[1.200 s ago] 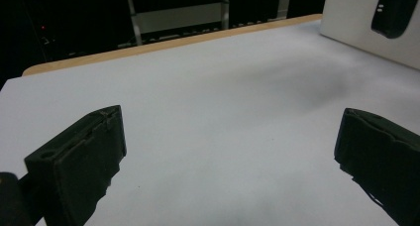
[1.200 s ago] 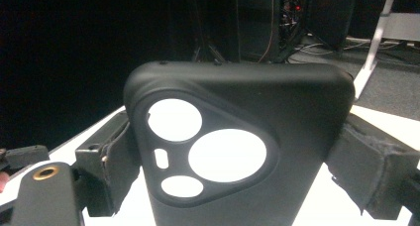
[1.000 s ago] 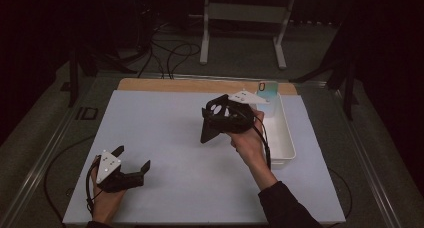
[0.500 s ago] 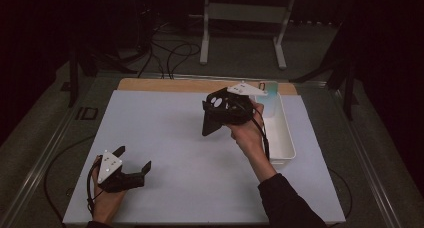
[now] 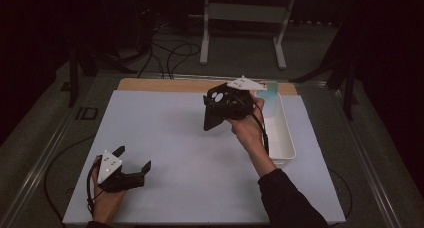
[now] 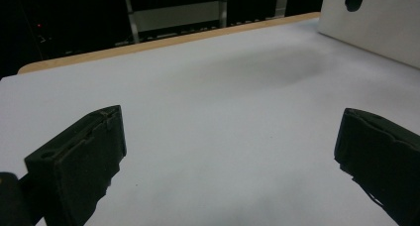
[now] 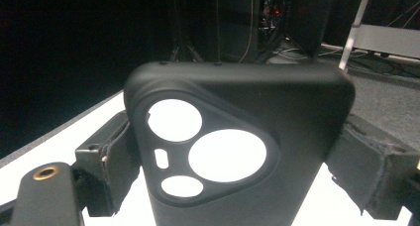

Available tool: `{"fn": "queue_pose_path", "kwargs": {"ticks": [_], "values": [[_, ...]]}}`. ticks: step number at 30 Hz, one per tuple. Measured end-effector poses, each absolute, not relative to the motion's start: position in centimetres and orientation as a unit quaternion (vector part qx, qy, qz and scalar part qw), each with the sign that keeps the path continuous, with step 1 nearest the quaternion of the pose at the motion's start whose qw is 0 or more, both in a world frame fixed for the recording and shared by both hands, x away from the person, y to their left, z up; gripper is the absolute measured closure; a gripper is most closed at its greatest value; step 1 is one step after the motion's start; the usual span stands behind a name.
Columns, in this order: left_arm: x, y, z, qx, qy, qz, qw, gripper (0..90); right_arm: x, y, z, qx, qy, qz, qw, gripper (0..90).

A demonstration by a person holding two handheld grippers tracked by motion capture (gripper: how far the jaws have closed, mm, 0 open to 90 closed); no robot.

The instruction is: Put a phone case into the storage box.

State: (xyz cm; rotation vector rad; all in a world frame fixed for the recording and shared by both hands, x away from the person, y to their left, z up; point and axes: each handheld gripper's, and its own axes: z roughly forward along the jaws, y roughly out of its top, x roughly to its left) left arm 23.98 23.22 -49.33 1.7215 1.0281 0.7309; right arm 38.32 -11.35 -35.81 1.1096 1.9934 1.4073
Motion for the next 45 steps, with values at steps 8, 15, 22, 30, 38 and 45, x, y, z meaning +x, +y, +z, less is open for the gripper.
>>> {"fn": "queue_pose_path", "kwargs": {"ticks": [8,15,22,30,38,45], "values": [[24.0,23.2,-49.3,0.706,0.421,0.3,0.483,0.1,39.0,-11.6,-35.6,0.406,0.721,0.509,0.237,13.9],[24.0,23.2,-49.3,0.705,0.422,0.3,0.484,0.1,39.8,-12.2,-35.8,0.417,0.718,0.503,0.24,13.9],[24.0,23.2,-49.3,0.705,0.422,0.3,0.484,0.1,40.3,-12.6,-35.6,0.421,0.714,0.503,0.245,13.9],[24.0,23.3,-49.3,0.704,0.424,0.3,0.484,0.1,40.9,-13.3,-35.2,0.429,0.708,0.499,0.257,14.0],[24.0,23.3,-49.4,0.703,0.424,0.3,0.485,0.1,41.8,-14.3,-35.3,0.44,0.703,0.49,0.27,14.0],[24.0,23.2,-49.4,0.703,0.425,0.301,0.485,0.1,42.3,-14.8,-35.2,0.445,0.7,0.484,0.278,14.0]]}}
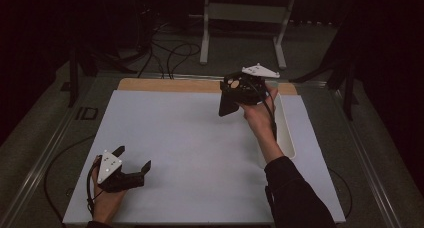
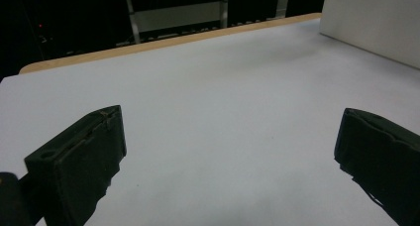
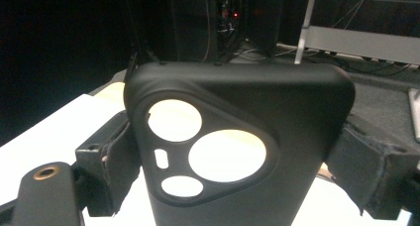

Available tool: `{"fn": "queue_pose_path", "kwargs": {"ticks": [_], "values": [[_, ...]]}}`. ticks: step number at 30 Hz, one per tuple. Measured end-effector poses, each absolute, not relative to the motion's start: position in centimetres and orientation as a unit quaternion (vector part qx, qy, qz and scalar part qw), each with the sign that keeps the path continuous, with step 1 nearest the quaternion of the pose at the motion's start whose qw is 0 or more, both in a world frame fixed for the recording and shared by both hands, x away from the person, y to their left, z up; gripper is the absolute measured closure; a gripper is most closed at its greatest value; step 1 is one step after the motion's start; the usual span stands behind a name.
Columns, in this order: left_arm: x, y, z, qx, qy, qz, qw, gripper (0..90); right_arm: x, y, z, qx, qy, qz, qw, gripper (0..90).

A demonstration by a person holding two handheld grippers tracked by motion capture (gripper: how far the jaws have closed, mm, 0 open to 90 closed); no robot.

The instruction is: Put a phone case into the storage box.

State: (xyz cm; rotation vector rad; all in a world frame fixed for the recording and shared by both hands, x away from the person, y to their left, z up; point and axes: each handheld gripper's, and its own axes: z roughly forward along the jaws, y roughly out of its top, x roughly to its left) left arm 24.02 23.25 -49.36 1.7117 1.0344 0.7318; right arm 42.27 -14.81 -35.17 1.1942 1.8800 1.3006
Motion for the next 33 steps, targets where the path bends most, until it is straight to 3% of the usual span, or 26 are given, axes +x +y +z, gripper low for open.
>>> {"fn": "queue_pose_path", "kwargs": {"ticks": [33], "values": [[24.0,23.3,-49.3,0.702,0.425,0.302,0.486,0.1,43.8,-18.5,-34.2,0.481,0.67,0.468,0.316,14.0]]}}
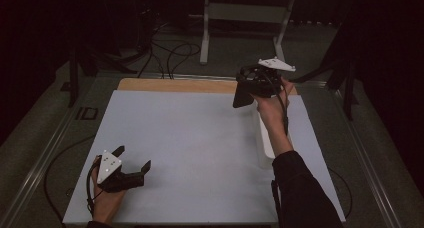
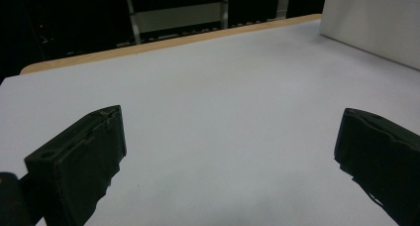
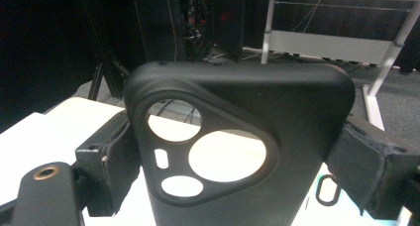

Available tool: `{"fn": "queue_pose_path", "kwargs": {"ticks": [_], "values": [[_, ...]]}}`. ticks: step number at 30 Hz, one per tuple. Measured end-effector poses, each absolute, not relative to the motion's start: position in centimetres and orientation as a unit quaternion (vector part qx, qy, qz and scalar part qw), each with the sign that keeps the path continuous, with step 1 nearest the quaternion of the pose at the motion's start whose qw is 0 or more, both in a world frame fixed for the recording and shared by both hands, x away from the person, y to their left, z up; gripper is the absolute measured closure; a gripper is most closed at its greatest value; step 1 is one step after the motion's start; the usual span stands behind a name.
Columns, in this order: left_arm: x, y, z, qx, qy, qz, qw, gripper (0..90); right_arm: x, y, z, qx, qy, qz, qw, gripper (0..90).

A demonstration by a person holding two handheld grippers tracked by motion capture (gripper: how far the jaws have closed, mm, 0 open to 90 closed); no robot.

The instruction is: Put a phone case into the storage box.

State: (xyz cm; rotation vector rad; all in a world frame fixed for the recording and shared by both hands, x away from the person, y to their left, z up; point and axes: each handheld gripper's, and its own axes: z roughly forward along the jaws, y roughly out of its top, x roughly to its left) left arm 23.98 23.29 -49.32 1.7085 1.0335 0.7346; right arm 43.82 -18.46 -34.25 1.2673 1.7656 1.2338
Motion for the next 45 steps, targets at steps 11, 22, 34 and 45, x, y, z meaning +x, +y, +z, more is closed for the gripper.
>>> {"fn": "queue_pose_path", "kwargs": {"ticks": [11,22,34,45], "values": [[24.0,23.3,-49.3,0.702,0.425,0.302,0.485,0.1,44.1,-19.8,-34.0,0.494,0.662,0.458,0.328,14.0],[24.0,23.3,-49.4,0.702,0.425,0.302,0.485,0.1,44.5,-21.3,-34.1,0.511,0.653,0.448,0.336,14.0],[24.0,23.2,-49.4,0.702,0.426,0.303,0.484,0.1,44.6,-23.0,-33.9,0.525,0.642,0.438,0.346,14.0],[24.0,23.3,-49.3,0.7,0.426,0.304,0.485,0.1,44.8,-24.3,-34.3,0.537,0.637,0.425,0.354,13.9]]}}
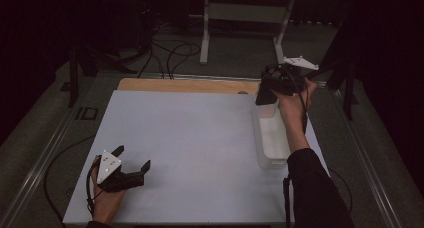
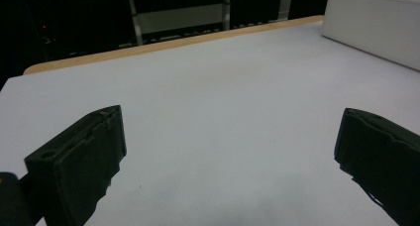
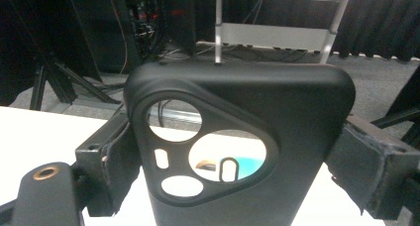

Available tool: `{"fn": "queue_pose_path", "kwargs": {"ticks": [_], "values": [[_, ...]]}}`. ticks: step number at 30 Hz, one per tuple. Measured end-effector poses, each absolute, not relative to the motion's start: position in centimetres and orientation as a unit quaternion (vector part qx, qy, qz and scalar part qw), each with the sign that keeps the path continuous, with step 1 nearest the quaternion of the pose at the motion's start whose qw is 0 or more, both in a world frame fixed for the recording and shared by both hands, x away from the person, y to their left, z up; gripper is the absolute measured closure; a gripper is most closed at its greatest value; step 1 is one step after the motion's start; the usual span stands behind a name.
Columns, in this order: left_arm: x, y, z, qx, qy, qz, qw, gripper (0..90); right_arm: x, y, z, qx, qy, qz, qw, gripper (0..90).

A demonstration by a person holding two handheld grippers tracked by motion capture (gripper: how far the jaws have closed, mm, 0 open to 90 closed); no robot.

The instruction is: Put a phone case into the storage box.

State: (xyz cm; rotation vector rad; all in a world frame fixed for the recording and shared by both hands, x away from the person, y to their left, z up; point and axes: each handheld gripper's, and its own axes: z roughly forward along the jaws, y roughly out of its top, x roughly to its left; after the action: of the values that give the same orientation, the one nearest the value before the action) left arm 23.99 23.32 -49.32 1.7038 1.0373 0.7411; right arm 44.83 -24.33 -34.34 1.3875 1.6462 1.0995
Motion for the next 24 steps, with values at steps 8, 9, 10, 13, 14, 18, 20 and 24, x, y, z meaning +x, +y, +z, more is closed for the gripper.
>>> {"fn": "queue_pose_path", "kwargs": {"ticks": [8,9,10,13,14,18,20,24], "values": [[24.0,23.4,-49.3,0.699,0.427,0.305,0.486,0.1,45.2,-25.1,-35.0,0.545,0.634,0.417,0.357,13.9],[24.0,23.4,-49.3,0.698,0.427,0.305,0.486,0.1,45.2,-25.1,-35.1,0.548,0.633,0.416,0.356,13.9],[24.0,23.4,-49.3,0.698,0.427,0.305,0.486,0.1,45.4,-25.3,-35.4,0.55,0.633,0.412,0.356,13.9],[24.0,23.4,-49.3,0.698,0.427,0.305,0.487,0.1,45.5,-25.5,-35.7,0.554,0.632,0.409,0.355,13.9],[24.0,23.4,-49.3,0.698,0.428,0.305,0.486,0.1,45.6,-25.5,-35.8,0.555,0.632,0.408,0.355,13.9],[24.0,23.4,-49.3,0.698,0.427,0.305,0.487,0.1,45.8,-25.6,-36.3,0.558,0.633,0.402,0.354,13.9],[24.0,23.4,-49.3,0.698,0.428,0.305,0.487,0.1,45.9,-25.6,-36.5,0.56,0.633,0.4,0.354,13.9],[24.0,23.4,-49.3,0.698,0.428,0.305,0.487,0.1,46.0,-25.6,-36.9,0.562,0.635,0.395,0.352,13.9]]}}
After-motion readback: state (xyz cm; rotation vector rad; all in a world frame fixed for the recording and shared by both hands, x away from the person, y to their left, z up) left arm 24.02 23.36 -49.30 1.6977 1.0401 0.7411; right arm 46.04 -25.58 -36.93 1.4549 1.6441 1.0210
